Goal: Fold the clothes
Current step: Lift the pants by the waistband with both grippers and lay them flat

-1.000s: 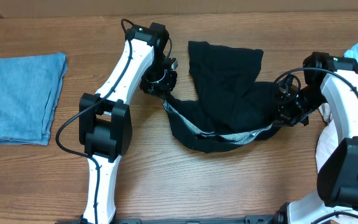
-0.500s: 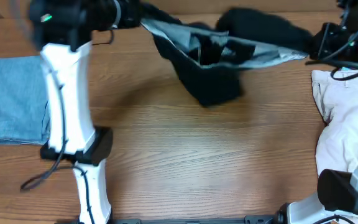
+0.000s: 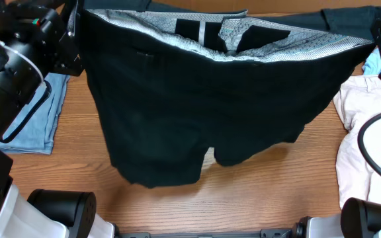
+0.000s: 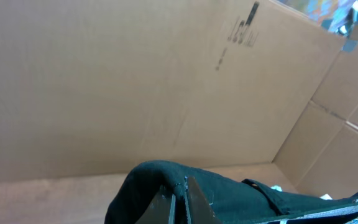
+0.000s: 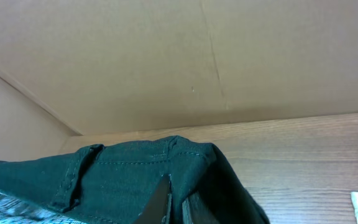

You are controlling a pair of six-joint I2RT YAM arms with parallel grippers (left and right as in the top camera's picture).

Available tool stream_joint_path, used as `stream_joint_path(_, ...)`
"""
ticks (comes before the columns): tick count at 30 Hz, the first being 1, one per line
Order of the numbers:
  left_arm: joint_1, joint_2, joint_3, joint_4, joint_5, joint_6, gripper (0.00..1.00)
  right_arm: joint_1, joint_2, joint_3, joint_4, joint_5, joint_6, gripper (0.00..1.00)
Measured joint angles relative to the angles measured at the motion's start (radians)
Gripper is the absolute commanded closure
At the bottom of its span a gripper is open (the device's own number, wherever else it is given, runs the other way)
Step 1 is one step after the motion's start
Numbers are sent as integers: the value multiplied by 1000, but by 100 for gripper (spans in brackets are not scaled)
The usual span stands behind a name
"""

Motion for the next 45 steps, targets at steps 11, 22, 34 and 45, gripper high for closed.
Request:
stream_joint_path(11, 15, -185, 0, -122, -16, -37, 96, -28, -230, -1, -1, 48, 26, 96)
stream_joint_path(22, 21, 138, -113, 92, 116, -99, 96, -28, 112, -93, 168, -92, 34, 96)
stream_joint_path(34, 130, 389, -158, 298, 425, -165, 96, -8, 360, -115, 411, -260, 35, 96)
stream_joint_path(45, 19, 876, -323, -213, 154, 11, 96, 31, 613, -684, 85, -48, -183, 96)
